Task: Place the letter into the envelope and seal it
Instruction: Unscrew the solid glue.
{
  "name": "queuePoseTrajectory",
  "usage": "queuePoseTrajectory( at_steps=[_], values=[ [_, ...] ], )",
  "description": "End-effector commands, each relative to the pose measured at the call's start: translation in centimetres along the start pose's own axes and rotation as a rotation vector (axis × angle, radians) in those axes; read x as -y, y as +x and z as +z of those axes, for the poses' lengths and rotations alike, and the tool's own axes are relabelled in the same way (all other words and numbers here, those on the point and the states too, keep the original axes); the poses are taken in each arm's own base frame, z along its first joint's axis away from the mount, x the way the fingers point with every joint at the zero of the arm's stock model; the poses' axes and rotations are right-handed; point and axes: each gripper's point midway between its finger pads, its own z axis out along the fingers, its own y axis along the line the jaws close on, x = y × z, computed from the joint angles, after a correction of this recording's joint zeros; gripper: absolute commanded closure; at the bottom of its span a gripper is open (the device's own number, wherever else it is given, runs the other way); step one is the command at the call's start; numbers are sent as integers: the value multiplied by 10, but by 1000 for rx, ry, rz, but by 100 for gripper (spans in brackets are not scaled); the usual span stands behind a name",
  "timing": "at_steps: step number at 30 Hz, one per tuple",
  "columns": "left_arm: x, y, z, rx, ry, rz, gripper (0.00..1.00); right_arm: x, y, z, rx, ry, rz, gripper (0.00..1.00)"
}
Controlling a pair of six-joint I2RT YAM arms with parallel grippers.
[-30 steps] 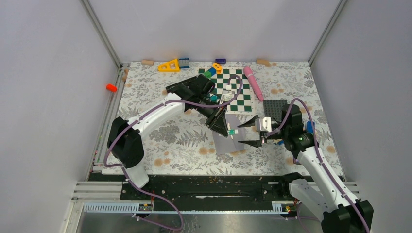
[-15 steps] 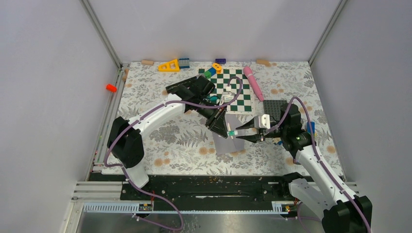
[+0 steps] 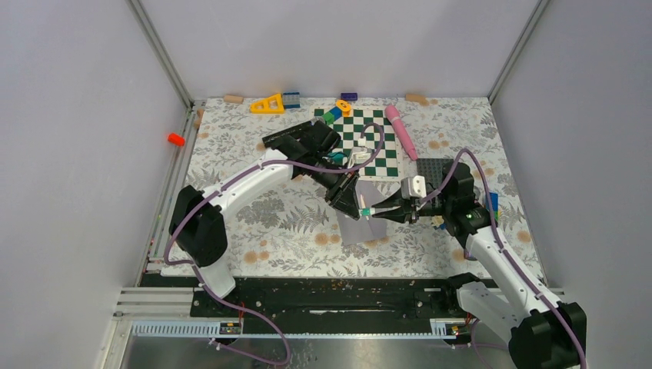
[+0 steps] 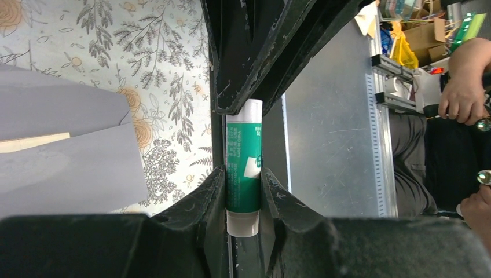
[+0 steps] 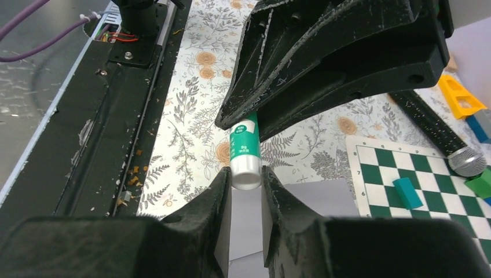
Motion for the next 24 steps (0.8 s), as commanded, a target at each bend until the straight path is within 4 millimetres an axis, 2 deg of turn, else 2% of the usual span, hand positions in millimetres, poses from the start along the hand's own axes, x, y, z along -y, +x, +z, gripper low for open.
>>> queuePoseTrajectory(
  at_steps=[1, 8, 11, 20, 24],
  values=[
    [2, -29, -17, 50, -137, 156, 100, -7, -8, 4, 32, -47, 91, 92],
    [-14, -43, -36, 97, -378, 266, 100, 12, -9, 9, -5, 1, 447, 95],
    [-12, -45, -42, 112, -422, 303, 100, 21, -11, 11, -10, 21, 593, 96],
    [-7, -37, -43, 110, -501, 406, 100, 50, -37, 16, 102, -15, 1023, 98],
    [-7, -36, -44, 116, -512, 415, 100, 72, -55, 9, 204, -32, 1145, 93]
  ],
)
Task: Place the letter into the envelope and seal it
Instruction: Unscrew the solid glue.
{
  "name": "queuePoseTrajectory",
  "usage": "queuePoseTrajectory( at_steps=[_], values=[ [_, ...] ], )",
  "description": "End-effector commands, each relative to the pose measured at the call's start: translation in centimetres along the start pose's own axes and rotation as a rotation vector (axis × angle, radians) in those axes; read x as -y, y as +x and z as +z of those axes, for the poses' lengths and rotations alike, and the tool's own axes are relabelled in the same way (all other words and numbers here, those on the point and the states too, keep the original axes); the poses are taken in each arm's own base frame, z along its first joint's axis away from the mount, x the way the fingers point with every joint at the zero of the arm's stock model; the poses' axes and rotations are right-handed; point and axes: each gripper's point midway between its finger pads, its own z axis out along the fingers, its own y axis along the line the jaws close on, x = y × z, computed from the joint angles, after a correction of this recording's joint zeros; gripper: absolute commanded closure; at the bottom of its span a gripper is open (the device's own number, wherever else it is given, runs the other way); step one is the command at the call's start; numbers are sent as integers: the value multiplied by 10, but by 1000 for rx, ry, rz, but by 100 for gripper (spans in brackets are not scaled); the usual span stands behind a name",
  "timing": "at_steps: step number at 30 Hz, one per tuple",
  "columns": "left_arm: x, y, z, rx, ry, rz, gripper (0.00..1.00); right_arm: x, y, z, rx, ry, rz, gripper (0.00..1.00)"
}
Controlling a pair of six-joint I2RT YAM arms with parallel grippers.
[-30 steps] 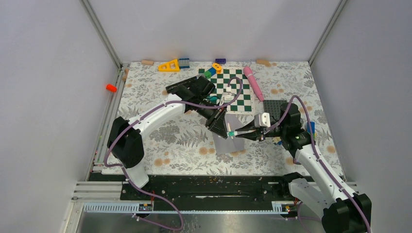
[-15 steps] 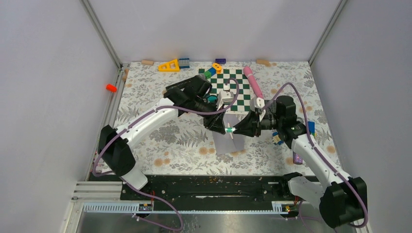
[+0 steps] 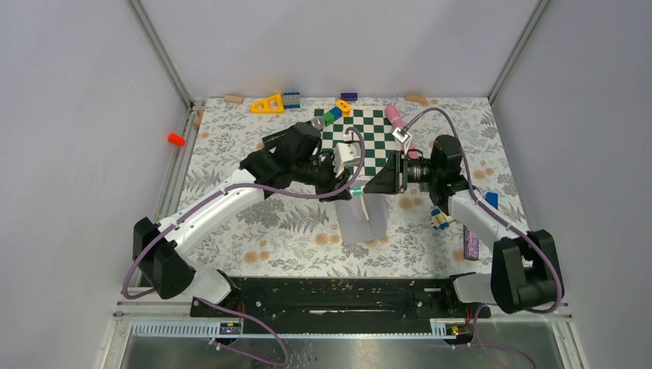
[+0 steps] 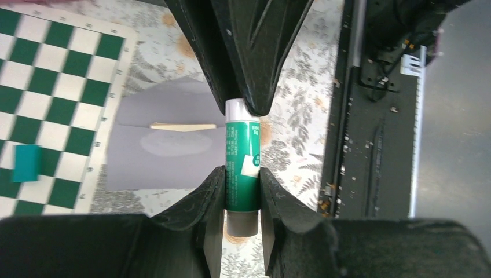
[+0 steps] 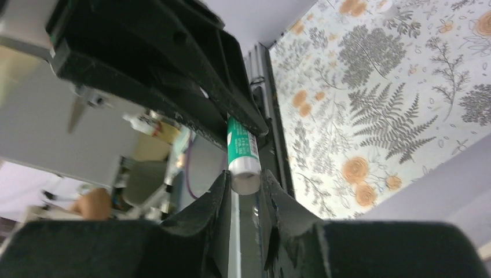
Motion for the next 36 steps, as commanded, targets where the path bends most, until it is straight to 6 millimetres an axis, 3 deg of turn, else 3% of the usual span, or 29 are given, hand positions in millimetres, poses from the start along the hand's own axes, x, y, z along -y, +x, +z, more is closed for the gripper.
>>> queuePoseTrajectory(
  at_steps=[1, 2, 5, 8, 13, 19, 23, 31, 36],
  values=[
    [-3, -16, -4, 63, -55, 76, 100, -26, -48, -8, 114, -91, 119, 92],
    [-4, -16, -5, 67, -60, 75, 100, -26, -52, -9, 125, -98, 131, 89],
    [-4, -17, -5, 71, -63, 71, 100, -24, -57, -13, 134, -99, 154, 68],
    [-1, -17, -4, 74, -48, 60, 100, -29, -53, -15, 138, -104, 68, 48],
    [8, -16, 1, 77, 20, 17, 100, -35, -39, -19, 109, -107, -128, 34],
    [27, -17, 10, 107, 226, -135, 100, -46, -21, -28, 101, -132, -657, 34],
    [29, -19, 10, 138, 367, -267, 100, -42, -18, -30, 150, -98, -975, 37],
    [22, -21, 7, 174, 426, -359, 100, -39, 12, -33, 107, -125, -1157, 42],
    [28, -22, 6, 173, 479, -378, 100, -33, 14, -32, 112, -115, -1167, 44]
  ],
)
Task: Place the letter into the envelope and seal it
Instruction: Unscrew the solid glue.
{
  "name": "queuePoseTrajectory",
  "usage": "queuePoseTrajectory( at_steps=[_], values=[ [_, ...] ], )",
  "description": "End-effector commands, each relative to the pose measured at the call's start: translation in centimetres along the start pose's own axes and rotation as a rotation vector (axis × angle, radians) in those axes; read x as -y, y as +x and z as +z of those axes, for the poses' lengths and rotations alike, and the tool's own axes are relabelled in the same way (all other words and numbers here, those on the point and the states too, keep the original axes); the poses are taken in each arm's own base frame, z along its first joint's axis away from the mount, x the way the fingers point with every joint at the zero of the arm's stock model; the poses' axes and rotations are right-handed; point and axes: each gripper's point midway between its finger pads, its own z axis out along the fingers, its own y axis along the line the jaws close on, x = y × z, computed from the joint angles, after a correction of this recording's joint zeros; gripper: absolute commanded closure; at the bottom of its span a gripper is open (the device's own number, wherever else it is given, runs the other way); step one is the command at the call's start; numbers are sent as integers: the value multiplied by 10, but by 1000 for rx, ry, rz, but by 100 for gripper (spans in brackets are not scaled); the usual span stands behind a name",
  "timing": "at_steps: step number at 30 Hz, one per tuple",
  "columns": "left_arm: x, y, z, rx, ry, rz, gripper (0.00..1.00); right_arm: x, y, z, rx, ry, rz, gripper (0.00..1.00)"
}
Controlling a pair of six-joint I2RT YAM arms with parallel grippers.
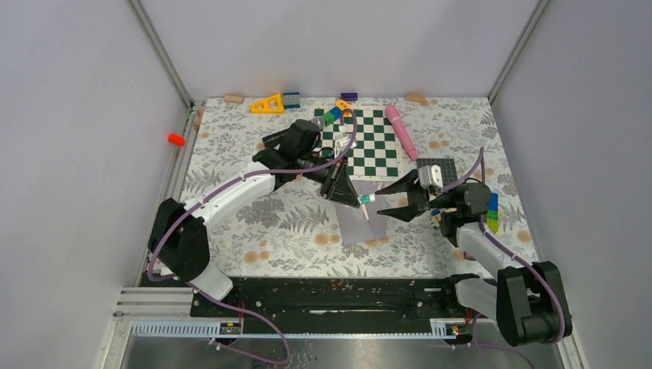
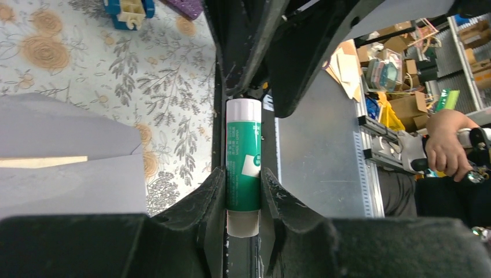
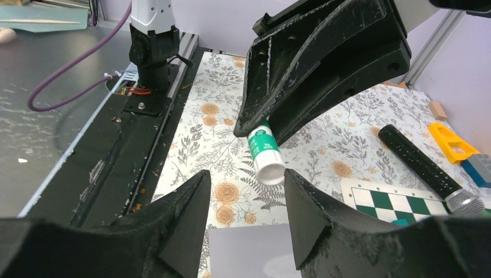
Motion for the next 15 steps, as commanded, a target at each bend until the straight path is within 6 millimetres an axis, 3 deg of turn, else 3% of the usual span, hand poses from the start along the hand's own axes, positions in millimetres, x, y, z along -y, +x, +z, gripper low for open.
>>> queuePoseTrajectory(
  at_steps=[1, 15],
  values=[
    [21, -10, 0, 16, 120, 29, 100, 1, -8, -1, 2, -21, -182, 44],
    [19, 1, 4, -23, 115, 21, 100, -5, -5, 1, -3, -49, -164, 52]
  ],
)
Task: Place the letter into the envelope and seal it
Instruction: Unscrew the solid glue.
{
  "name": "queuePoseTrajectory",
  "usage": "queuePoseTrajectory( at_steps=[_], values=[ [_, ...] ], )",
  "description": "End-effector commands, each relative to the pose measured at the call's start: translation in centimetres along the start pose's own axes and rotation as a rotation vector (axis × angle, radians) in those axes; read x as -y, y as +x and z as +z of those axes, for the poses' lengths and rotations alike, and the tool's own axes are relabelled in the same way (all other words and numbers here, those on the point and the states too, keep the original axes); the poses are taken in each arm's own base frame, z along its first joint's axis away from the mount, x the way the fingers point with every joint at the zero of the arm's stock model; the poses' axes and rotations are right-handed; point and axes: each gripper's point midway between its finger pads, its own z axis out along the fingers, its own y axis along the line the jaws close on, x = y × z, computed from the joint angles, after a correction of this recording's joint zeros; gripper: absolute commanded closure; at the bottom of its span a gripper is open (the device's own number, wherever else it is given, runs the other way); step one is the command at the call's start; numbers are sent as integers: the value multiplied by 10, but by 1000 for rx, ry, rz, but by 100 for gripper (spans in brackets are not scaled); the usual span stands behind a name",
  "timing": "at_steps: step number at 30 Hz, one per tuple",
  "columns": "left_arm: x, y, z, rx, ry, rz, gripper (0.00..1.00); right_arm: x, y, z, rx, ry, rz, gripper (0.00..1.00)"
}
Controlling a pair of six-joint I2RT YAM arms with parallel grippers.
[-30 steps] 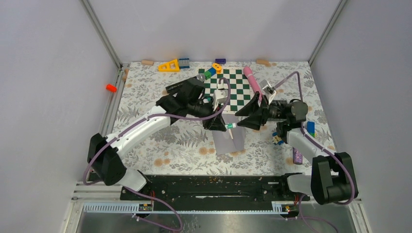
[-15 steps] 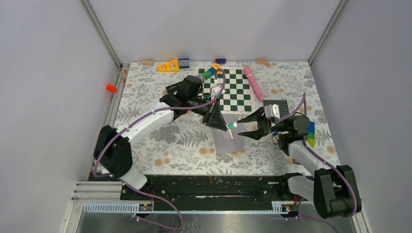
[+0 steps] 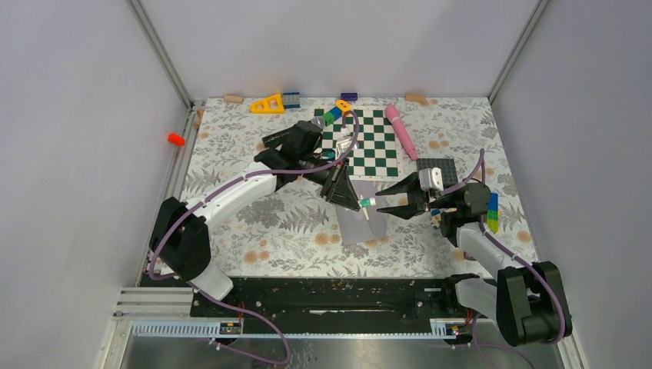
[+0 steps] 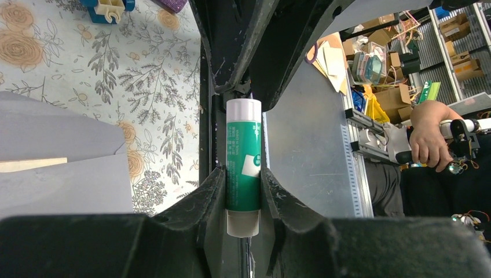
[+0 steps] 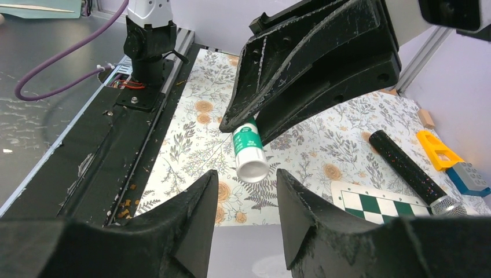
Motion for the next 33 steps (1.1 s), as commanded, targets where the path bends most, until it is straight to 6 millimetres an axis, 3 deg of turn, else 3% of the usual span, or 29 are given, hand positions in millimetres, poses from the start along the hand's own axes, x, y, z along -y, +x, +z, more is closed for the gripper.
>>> queuePoseTrajectory(
  at_steps=[1, 11, 18, 27, 33],
  values=[
    [7, -1, 2, -14, 48, 30, 100, -7, -6, 2, 2, -47, -85, 52],
    [7, -1, 4, -24, 60, 23, 100, -21, -1, 10, -5, -139, -47, 54],
    [6, -1, 5, -27, 62, 20, 100, -20, 2, 10, -3, -131, -25, 64],
    [9, -2, 4, -25, 68, 25, 100, -17, 6, 11, -2, -116, -1, 52],
    [10, -1, 5, -32, 62, 33, 100, -14, 5, 13, 2, -108, 6, 54]
  ],
)
